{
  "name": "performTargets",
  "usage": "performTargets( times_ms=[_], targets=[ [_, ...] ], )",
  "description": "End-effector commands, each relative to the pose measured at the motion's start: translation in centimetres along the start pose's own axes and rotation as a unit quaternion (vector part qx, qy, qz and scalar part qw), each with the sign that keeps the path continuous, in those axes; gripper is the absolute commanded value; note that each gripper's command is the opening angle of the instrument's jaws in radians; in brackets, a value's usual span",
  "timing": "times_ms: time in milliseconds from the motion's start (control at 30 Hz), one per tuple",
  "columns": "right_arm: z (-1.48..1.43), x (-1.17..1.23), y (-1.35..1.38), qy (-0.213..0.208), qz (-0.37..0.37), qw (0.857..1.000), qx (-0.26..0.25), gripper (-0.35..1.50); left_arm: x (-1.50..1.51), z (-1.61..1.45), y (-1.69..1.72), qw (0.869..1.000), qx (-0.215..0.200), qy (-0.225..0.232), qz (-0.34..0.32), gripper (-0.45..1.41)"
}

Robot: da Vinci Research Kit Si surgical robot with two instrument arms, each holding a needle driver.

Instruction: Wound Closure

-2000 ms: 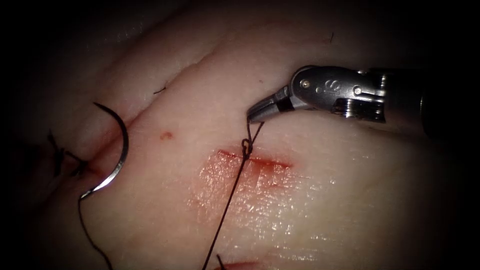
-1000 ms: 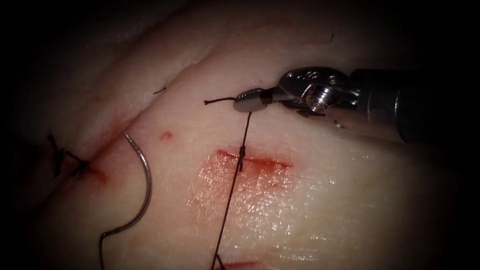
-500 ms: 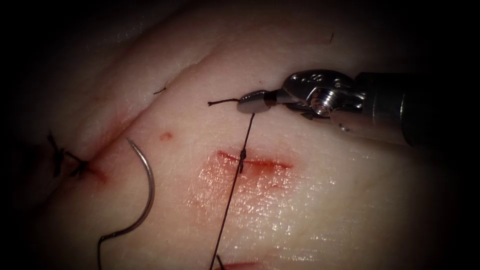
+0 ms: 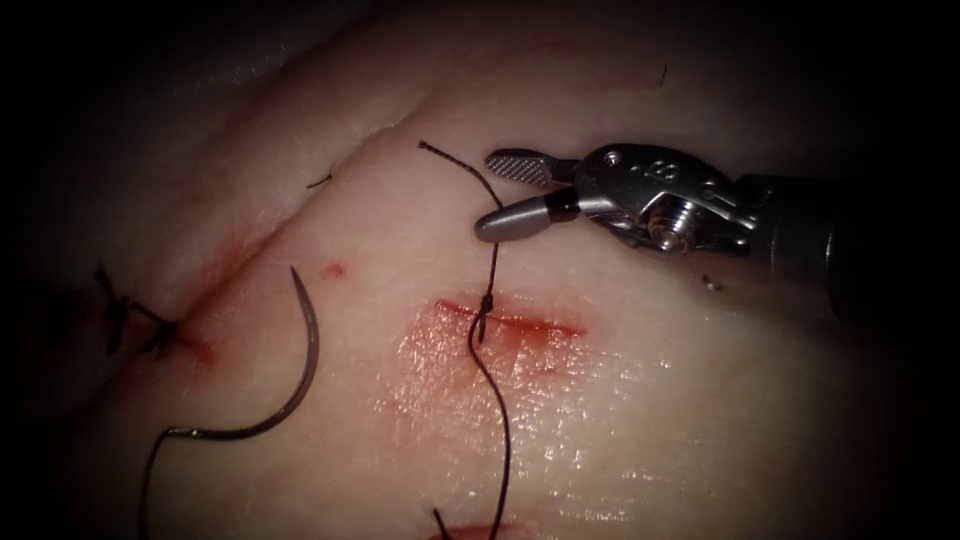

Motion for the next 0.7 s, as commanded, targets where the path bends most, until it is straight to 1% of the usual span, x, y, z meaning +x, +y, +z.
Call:
performTargets(
  times_ms=[33,133,167,233,333,433,467,533,700],
  targets=[
    [0.00,-0.02,0.03,0.005,-0.008,1.000,0.001,1.35,0.01,0.01,-0.09,1.000,0.015,0.006,-0.002,-0.45],
    [-0.13,-0.05,-0.05,0.012,-0.052,0.999,0.007,1.36,0.09,-0.17,-0.37,0.998,0.058,0.014,-0.012,-0.45],
    [-0.21,-0.09,-0.14,0.018,-0.087,0.996,0.016,1.38,0.12,-0.25,-0.51,0.997,0.079,0.014,-0.014,-0.45],
    [-0.28,-0.14,-0.27,0.024,-0.115,0.993,0.033,1.38,0.15,-0.32,-0.64,0.995,0.097,0.013,-0.019,-0.45],
    [-0.29,-0.23,-0.46,0.027,-0.143,0.988,0.043,1.36,0.17,-0.40,-0.73,0.993,0.117,0.005,-0.020,-0.45],
    [-0.21,-0.29,-0.62,0.028,-0.161,0.985,0.048,1.36,0.19,-0.43,-0.73,0.993,0.121,0.003,-0.018,-0.45],
    [-0.17,-0.30,-0.66,0.029,-0.169,0.984,0.048,1.33,0.19,-0.43,-0.72,0.993,0.120,0.003,-0.020,-0.45],
    [-0.11,-0.30,-0.69,0.030,-0.182,0.982,0.046,1.28,0.21,-0.42,-0.69,0.993,0.120,0.002,-0.014,-0.45],
    [0.05,-0.29,-0.72,0.043,-0.194,0.979,0.035,1.30,0.28,-0.44,-0.61,0.993,0.118,0.002,-0.007,-0.45]
  ],
)
